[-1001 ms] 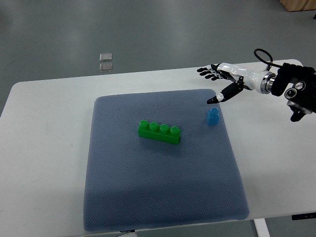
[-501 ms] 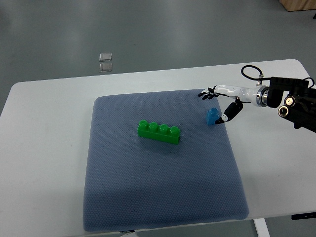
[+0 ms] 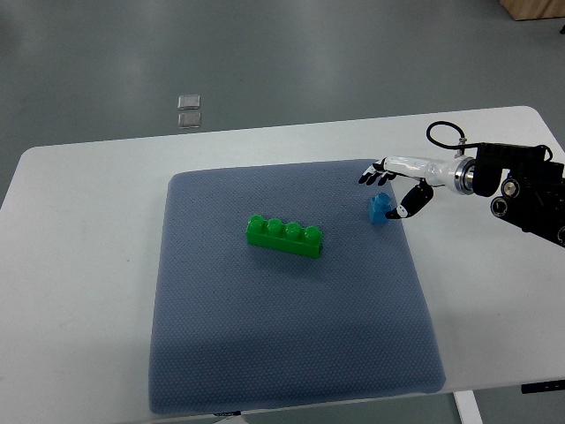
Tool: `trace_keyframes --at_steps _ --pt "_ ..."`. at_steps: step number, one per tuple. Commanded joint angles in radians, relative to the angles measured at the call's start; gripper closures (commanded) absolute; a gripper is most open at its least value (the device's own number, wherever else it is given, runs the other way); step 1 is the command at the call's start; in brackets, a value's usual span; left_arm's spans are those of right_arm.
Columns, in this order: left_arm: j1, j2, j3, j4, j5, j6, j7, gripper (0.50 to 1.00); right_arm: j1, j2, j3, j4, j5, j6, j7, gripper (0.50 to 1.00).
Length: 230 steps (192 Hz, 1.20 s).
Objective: Stack blue block on green block with right hand
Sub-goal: 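Close the right hand fingers around the blue block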
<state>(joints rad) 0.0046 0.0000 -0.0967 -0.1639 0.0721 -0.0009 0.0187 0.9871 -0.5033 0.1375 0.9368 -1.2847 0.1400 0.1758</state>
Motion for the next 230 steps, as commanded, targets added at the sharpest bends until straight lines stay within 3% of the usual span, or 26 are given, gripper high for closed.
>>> trace_keyframes --at_steps 1,195,230 --pt "0.0 0.0 0.0 0.0 0.0 -0.001 0.0 0.5 -0.001 0.0 -0.002 -0.001 -0.001 0.0 -0.001 0.703" --pt "0.0 0.0 0.0 0.0 0.0 -0.001 0.001 0.5 -0.002 0.017 -0.025 -0.024 -0.027 -0.031 -0.002 0.74" --pt "0.0 0.0 0.0 0.0 0.0 -0.001 0.0 0.5 -0.001 0.017 -0.039 -0.024 -0.028 -0.04 -0.002 0.769"
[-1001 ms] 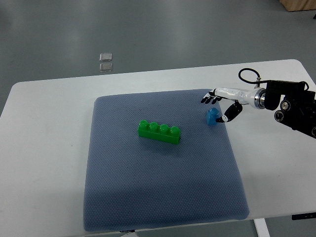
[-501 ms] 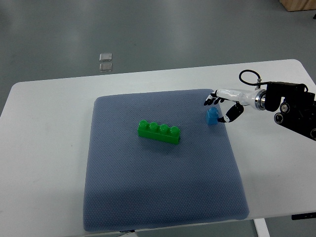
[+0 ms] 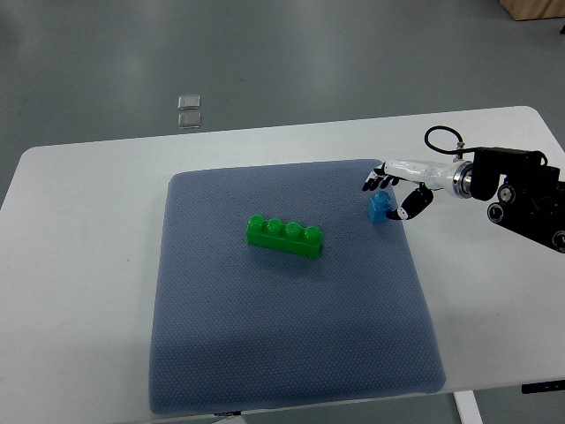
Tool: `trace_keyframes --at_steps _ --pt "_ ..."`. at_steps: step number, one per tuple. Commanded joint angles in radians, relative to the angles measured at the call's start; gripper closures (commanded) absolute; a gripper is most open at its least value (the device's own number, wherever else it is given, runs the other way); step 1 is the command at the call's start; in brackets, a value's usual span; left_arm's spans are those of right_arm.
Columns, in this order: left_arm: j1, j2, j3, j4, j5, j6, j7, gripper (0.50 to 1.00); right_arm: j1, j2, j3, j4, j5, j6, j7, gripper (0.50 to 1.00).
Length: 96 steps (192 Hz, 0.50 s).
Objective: Stack blue block on green block with right hand
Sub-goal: 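Close the right hand fingers around the blue block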
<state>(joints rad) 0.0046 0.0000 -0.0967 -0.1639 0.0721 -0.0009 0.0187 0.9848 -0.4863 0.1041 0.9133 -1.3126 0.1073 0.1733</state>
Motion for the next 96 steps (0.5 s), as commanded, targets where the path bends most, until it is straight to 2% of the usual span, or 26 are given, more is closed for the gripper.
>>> trace_keyframes --at_steps 1,96 --pt "0.0 0.0 0.0 0.0 0.0 -0.001 0.0 0.5 0.002 0.0 -0.006 -0.001 -0.001 -0.008 0.0 0.769" --pt "0.0 0.0 0.0 0.0 0.0 0.001 0.0 0.5 0.0 0.006 -0.007 -0.016 -0.033 -0.017 0.0 0.834"
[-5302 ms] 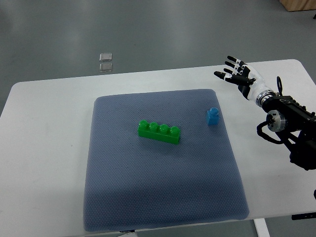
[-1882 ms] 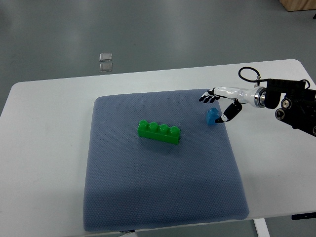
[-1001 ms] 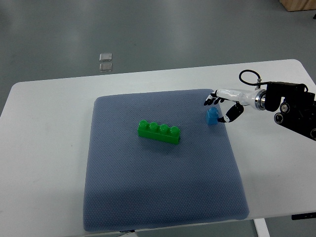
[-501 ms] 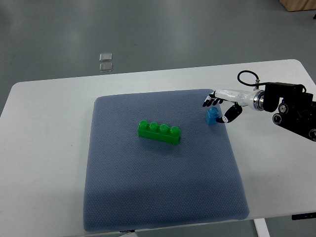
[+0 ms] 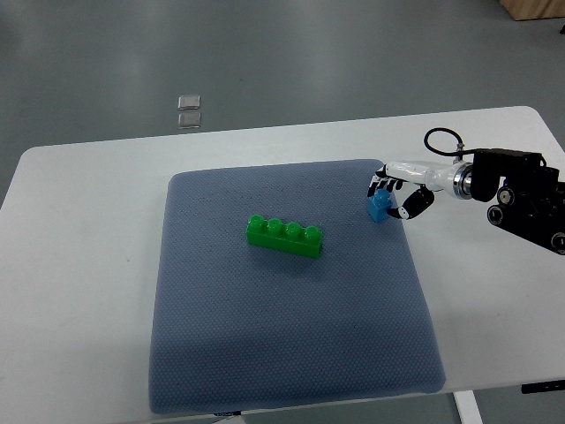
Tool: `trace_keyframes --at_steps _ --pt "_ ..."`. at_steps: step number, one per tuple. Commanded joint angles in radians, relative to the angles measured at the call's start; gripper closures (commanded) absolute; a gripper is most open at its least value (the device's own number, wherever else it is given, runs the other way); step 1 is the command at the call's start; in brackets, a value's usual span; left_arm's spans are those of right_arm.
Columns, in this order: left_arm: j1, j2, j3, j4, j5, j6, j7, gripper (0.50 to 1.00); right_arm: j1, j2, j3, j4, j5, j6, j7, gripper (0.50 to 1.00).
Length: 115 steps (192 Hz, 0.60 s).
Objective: Stack blue block on green block with right hand
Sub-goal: 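Close the right hand fingers around the blue block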
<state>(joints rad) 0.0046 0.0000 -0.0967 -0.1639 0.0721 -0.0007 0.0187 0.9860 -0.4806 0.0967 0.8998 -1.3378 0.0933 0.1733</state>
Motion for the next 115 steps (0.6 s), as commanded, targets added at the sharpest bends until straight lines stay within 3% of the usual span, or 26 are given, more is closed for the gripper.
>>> trace_keyframes --at_steps 1,51,115 --pt "0.0 0.0 0.0 0.0 0.0 0.001 0.0 0.5 -0.001 0.0 0.0 -0.002 -0.008 -0.003 0.0 0.834" --pt "0.0 0.0 0.0 0.0 0.0 -0.001 0.0 0.5 -0.001 0.0 0.0 -0.005 -0.009 -0.004 0.002 0.863" --pt "0.0 0.0 0.0 0.0 0.0 0.001 0.0 0.5 -0.004 0.011 -0.003 -0.004 -0.011 -0.018 0.011 0.991"
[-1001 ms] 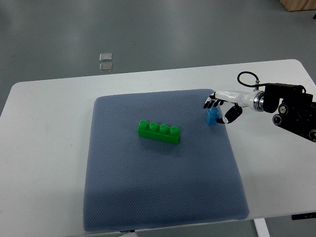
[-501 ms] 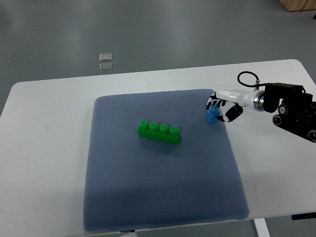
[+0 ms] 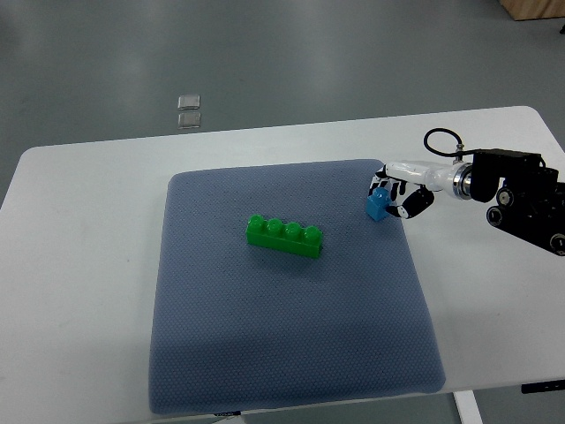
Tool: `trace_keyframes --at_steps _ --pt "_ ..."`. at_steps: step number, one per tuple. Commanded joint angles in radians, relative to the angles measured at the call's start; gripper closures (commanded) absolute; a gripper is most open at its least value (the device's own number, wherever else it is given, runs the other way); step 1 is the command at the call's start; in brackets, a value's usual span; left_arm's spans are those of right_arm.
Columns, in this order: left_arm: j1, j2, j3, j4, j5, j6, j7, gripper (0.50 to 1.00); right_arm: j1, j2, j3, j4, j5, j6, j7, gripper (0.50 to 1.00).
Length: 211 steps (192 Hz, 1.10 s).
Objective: Stack blue block on green block with right hand
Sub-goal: 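Close the right hand fingers around the blue block, then lift the blue block and carry it over the green block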
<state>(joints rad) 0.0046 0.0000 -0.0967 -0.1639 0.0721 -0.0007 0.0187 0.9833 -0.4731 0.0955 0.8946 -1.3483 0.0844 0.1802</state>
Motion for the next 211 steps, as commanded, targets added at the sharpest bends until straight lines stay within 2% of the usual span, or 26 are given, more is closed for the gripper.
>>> trace_keyframes --at_steps 1,23,72,129,160,211 --pt "0.0 0.0 0.0 0.0 0.0 0.001 0.001 0.5 -0.002 0.004 -0.002 0.001 0.0 -0.012 0.004 0.995" --pt "0.0 0.0 0.0 0.0 0.0 -0.001 0.0 0.5 0.003 0.002 -0.002 0.004 0.002 -0.031 0.016 1.0" --pt "0.0 0.0 0.0 0.0 0.0 0.001 0.001 0.5 0.069 0.001 0.001 0.013 0.003 -0.083 0.127 1.0" --pt "0.0 0.0 0.0 0.0 0.0 0.001 0.0 0.5 0.098 0.024 0.0 0.059 -0.014 -0.1 0.248 1.0" --pt "0.0 0.0 0.0 0.001 0.0 -0.001 0.001 0.5 0.112 0.067 -0.002 0.066 -0.092 -0.1 0.278 1.0" --pt "0.0 0.0 0.0 0.0 0.0 -0.001 0.0 0.5 0.147 0.134 -0.053 0.064 -0.137 -0.101 0.282 1.0"
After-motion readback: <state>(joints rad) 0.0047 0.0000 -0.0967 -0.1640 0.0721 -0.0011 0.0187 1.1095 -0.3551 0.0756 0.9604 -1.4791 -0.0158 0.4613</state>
